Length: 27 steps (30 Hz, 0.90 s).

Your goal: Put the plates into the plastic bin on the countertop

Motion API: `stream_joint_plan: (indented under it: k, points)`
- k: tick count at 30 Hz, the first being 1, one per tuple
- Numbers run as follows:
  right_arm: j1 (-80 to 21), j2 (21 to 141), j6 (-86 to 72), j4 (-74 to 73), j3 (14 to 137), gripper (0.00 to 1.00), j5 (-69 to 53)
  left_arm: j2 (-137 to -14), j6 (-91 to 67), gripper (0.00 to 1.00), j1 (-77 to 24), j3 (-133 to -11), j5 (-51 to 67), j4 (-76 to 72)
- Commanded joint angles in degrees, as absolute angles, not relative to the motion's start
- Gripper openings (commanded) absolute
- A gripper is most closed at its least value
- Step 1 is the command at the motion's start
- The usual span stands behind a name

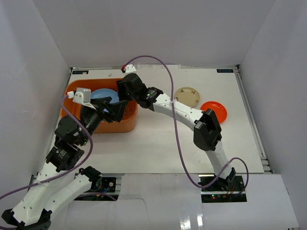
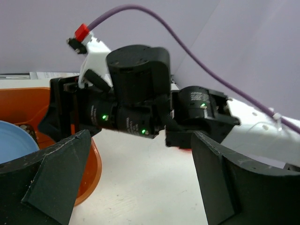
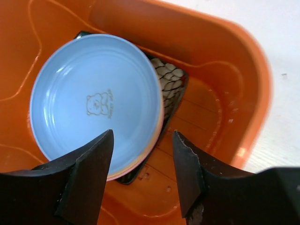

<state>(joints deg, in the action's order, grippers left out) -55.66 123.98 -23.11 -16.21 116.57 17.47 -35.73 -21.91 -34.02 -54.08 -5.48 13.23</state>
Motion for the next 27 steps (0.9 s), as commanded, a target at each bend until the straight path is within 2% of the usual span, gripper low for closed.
stream_joint_plan:
  k: [1,4,5,8,11,13,15,16,18,19,20,27]
  points:
    - [-53.62,113.75,-19.52,-13.89,114.98,0.58,21.53,-35.33,-21.53,0.98,-35.33,-52.30,-4.75,12.22]
    - [-49.32,103.74,-18.81,-11.17,101.73,0.46,22.94,-36.38,-23.11,0.98,-36.47,-50.90,-2.30,11.61]
    - [-45.74,101.01,-18.98,-9.77,93.42,0.38,23.64,-37.08,-23.46,0.98,-36.82,-50.54,-1.50,11.25]
    - [-36.78,91.00,-21.36,-9.84,79.17,0.27,20.67,-39.10,-23.64,0.98,-37.70,-49.66,2.00,10.20]
    - [-28.08,86.50,-21.97,-9.93,68.78,0.24,20.22,-40.77,-23.38,0.98,-38.84,-49.31,2.72,9.93]
    - [-23.58,86.13,-22.06,-8.97,66.19,0.26,17.86,-41.48,-22.94,0.98,-39.55,-48.69,3.16,8.88]
    - [-17.16,88.67,-20.57,-8.27,66.96,0.36,13.12,-42.71,-22.15,0.98,-39.99,-47.90,4.13,7.74]
    - [-13.92,91.81,-19.26,-8.00,68.10,0.42,9.09,-43.15,-21.54,0.98,-40.25,-47.73,5.35,7.47]
    - [-10.91,96.13,-17.50,-7.73,72.83,0.47,2.76,-43.94,-20.83,0.98,-40.69,-47.11,7.37,6.07]
    - [-9.68,98.24,-16.62,-7.73,74.43,0.49,-5.37,-44.12,-20.48,0.98,-40.69,-46.85,8.51,5.63]
    - [-7.41,102.18,-15.74,-7.65,75.92,0.52,-8.49,-44.21,-19.96,0.98,-40.87,-46.58,9.40,5.36]
    - [-0.09,116.00,-14.33,-8.17,86.48,0.52,-17.22,-44.12,-16.35,0.98,-41.13,-43.16,12.04,2.82]
